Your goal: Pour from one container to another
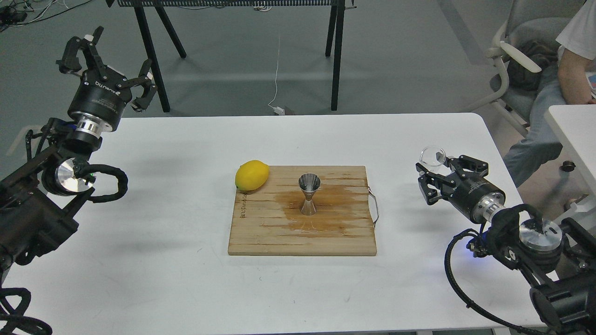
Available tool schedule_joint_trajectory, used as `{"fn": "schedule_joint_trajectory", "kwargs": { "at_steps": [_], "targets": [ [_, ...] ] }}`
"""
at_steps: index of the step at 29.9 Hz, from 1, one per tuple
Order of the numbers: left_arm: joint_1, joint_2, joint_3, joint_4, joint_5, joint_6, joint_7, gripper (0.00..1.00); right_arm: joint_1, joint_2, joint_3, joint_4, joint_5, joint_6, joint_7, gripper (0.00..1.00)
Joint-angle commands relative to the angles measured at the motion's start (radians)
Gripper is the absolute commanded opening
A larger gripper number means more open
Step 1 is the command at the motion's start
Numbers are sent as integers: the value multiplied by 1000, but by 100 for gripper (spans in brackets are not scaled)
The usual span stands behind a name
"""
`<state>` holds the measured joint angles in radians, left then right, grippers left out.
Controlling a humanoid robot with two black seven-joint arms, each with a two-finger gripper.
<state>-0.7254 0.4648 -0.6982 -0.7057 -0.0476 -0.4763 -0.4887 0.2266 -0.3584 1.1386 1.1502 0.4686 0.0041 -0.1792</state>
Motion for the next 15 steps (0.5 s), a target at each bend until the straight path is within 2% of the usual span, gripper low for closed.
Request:
{"fn": "schedule_joint_trajectory", "kwargs": {
  "at_steps": [1,6,11,15],
  "targets": [
    [0,3,5,0,2,-5,0,100,-47,33,24,-26,34,27,-11,35],
    [-2,3,8,0,3,-4,0,100,-62,111,53,-115,39,50,-29,35],
    [-2,-3,14,0,3,-4,0,100,-53,164,38,-231,39,48,-114,35],
    [0,-5,16,0,5,-4,0,100,-50,180,49,-262,35,56,-126,35]
  ]
}}
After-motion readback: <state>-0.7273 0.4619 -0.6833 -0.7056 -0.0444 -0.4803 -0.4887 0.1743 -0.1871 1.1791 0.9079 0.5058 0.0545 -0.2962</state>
